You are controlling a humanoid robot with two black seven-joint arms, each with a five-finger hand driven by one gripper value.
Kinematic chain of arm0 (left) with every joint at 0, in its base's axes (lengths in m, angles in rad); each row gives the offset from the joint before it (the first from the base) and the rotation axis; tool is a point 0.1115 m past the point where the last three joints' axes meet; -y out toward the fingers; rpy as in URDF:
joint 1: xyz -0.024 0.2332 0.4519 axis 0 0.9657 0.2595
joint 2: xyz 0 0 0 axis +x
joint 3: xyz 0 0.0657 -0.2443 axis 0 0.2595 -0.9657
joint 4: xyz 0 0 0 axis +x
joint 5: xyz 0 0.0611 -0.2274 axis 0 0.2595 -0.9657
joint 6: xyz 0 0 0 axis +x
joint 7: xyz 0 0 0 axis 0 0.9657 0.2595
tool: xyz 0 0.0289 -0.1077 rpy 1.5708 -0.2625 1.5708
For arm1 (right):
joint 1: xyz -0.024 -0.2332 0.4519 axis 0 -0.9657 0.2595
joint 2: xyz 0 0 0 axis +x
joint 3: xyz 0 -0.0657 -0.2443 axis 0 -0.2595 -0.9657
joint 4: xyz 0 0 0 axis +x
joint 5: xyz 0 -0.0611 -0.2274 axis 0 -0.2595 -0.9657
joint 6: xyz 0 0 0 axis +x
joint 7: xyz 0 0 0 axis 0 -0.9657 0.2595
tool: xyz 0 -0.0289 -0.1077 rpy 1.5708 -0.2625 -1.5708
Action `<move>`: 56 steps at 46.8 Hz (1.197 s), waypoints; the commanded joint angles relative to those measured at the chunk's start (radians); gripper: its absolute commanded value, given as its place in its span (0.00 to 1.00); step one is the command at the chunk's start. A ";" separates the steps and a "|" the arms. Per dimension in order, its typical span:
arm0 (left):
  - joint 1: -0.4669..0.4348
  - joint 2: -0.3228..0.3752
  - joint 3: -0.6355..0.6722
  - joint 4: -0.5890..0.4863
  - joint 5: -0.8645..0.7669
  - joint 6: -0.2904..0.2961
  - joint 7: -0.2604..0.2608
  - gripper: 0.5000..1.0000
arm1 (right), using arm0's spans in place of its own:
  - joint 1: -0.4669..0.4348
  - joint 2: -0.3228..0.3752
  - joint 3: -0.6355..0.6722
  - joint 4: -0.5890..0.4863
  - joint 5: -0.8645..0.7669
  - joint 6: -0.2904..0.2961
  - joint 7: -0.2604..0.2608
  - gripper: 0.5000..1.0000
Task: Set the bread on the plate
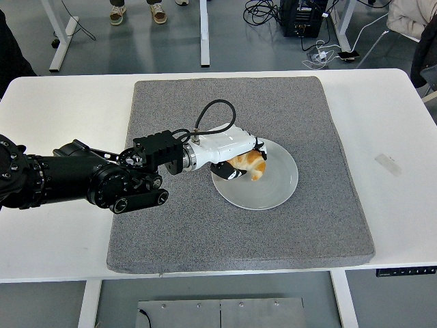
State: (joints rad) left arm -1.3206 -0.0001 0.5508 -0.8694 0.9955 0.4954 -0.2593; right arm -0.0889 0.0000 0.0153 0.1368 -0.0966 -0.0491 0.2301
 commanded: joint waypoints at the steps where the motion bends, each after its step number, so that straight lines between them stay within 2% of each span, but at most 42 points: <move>1: 0.004 0.000 0.000 0.001 0.000 0.000 0.000 0.00 | 0.000 0.000 0.002 0.000 0.000 0.000 0.000 1.00; 31: 0.023 0.000 -0.020 0.010 0.017 -0.009 0.000 0.00 | 0.000 0.000 0.000 0.000 0.000 0.000 0.000 1.00; 33: 0.024 0.000 -0.028 0.010 0.017 -0.009 0.000 0.32 | 0.000 0.000 0.002 0.001 0.000 0.000 0.000 1.00; 34: 0.026 0.000 -0.031 0.010 0.017 -0.009 0.000 0.45 | 0.000 0.000 0.000 0.000 0.000 -0.002 0.000 1.00; 35: 0.027 0.000 -0.034 0.009 0.017 -0.009 0.000 0.52 | 0.000 0.000 0.000 0.000 0.000 0.000 0.000 1.00; 37: 0.029 0.000 -0.037 0.009 0.017 -0.009 0.000 0.58 | 0.000 0.000 0.000 0.001 0.000 0.000 0.000 1.00; 41: 0.030 0.000 -0.038 0.007 0.017 -0.011 0.000 0.63 | 0.000 0.000 0.000 0.000 0.000 0.000 0.000 1.00; 51: 0.030 0.000 -0.038 0.004 0.017 -0.012 0.000 0.64 | 0.000 0.000 0.000 0.001 0.000 0.000 0.000 1.00; 56: 0.030 0.000 -0.038 -0.002 0.017 -0.012 -0.001 0.67 | 0.000 0.000 0.000 0.000 0.000 0.000 0.000 1.00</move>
State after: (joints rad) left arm -1.2901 0.0000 0.5122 -0.8676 1.0124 0.4832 -0.2606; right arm -0.0888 0.0000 0.0154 0.1369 -0.0967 -0.0491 0.2301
